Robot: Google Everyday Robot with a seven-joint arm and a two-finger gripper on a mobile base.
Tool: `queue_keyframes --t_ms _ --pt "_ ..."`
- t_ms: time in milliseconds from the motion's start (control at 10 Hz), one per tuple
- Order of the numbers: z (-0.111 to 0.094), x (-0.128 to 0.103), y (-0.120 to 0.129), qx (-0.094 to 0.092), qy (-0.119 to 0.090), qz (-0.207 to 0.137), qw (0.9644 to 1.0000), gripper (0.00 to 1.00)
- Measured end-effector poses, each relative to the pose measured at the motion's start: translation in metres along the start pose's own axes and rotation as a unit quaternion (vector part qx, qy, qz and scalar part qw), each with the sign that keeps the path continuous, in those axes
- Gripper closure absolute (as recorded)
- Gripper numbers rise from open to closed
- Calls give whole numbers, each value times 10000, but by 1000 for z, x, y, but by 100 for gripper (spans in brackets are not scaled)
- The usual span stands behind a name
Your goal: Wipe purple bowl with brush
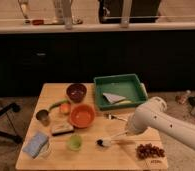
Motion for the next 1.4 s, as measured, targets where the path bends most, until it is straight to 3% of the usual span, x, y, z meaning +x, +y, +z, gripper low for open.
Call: queue_keyframes --t_ms 600,1400 --pt "-21 -5 -6 265 -20 -75 9996 100" --pt "-39 -2 -8 473 -148 -43 9988 100"
